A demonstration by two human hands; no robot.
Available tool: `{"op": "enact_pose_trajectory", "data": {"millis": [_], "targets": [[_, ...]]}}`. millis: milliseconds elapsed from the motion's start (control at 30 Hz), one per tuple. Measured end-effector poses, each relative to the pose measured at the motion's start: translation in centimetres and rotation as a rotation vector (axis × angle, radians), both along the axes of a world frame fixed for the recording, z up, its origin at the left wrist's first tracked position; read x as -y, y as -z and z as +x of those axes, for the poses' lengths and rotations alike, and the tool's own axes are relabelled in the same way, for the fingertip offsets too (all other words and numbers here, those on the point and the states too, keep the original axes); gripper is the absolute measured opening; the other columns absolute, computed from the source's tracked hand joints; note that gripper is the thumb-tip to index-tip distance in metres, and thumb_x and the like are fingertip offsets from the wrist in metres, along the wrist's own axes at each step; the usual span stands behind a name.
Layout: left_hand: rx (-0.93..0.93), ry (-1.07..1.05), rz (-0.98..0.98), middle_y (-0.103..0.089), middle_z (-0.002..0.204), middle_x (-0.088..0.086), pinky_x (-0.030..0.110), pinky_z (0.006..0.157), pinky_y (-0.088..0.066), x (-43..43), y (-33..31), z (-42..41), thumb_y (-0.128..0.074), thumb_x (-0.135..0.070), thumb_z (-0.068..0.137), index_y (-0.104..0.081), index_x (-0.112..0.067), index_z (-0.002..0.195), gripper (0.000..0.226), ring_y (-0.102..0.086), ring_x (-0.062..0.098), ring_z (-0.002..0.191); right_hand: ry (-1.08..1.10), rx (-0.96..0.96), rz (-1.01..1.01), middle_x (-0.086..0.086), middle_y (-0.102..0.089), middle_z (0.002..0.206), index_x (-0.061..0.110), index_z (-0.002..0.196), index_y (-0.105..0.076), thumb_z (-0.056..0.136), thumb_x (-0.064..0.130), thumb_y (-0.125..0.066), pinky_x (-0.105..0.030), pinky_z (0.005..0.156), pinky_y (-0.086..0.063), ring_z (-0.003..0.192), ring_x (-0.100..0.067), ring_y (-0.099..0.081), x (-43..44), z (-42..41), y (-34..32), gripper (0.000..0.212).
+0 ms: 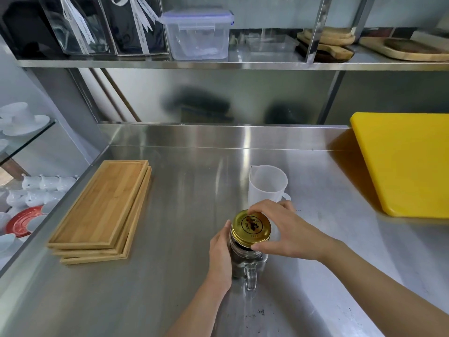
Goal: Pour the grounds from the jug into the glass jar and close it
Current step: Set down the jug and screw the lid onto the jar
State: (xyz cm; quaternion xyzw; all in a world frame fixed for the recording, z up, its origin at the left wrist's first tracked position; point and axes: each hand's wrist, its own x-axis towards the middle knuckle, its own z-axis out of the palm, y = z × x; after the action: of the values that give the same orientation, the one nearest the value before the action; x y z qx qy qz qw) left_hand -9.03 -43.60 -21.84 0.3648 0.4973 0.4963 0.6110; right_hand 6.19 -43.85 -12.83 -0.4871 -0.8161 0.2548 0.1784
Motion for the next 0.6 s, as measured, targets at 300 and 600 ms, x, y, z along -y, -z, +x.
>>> {"op": "enact_pose_trajectory", "data": {"millis": [300, 600], "targets": [[-0.073, -0.020, -0.028, -0.075, 0.069, -0.004, 0.017, 0.063, -0.054, 0.14, -0.51, 0.06, -0.040, -0.020, 0.100, -0.074, -0.015, 0.081, 0.039, -0.070, 0.006, 0.069, -0.078, 0.050, 0.002, 0.018, -0.046, 0.116, 0.031, 0.122, -0.044, 0.076, 0.040, -0.071, -0.029, 0.101, -0.024, 0.109, 0.018, -0.023, -0.59, -0.13, -0.25, 0.054], [0.021, -0.065, -0.083, -0.074, 0.073, 0.005, 0.031, 0.077, -0.052, 0.21, -0.84, 0.07, -0.047, -0.031, 0.097, -0.075, -0.015, 0.073, 0.041, -0.068, 0.017, 0.074, -0.131, 0.115, -0.016, 0.015, -0.048, 0.120, 0.033, 0.124, -0.043, 0.075, 0.043, -0.072, -0.023, 0.098, -0.022, 0.109, 0.021, -0.018, -0.78, -0.22, -0.20, 0.058]]}}
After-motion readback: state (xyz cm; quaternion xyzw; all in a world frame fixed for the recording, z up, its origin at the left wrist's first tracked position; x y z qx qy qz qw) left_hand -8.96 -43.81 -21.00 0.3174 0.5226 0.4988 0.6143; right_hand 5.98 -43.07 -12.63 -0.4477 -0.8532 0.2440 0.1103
